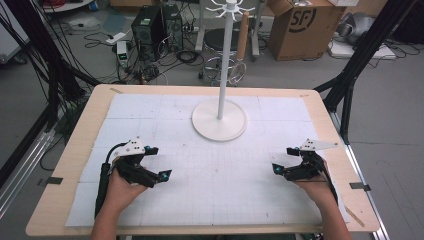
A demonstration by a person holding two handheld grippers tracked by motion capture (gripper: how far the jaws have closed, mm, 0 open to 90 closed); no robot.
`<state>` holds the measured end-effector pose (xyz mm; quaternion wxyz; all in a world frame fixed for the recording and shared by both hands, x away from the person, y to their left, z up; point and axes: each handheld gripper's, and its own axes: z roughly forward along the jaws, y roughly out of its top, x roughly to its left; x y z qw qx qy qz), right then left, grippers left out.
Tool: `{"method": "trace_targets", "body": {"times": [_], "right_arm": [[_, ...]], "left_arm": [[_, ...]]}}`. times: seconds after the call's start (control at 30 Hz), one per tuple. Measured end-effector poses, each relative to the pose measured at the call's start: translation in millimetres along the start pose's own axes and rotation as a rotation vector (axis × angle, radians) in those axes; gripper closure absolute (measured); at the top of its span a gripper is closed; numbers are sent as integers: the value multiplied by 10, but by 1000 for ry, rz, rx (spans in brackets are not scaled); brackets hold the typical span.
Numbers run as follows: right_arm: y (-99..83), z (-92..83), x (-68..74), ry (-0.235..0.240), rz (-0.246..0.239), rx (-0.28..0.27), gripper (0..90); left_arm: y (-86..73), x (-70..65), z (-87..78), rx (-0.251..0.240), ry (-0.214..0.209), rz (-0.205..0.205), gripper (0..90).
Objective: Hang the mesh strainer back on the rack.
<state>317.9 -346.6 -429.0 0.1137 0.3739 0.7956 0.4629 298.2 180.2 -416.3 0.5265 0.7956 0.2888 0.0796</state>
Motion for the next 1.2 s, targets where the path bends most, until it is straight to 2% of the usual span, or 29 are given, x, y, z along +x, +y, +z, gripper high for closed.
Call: {"method": "trace_targets", "body": {"times": [0.23, 1.03, 1.2], "right_arm": [[35, -16, 42, 21, -27, -24, 19], [51, -5, 82, 19, -33, -9, 19], [59, -19, 85, 25, -30, -23, 19]], "left_arm": [[17, 27, 18, -7, 6, -7, 16], [18, 18, 21, -2, 2, 1, 16], [17, 29, 17, -6, 4, -5, 16]]}}
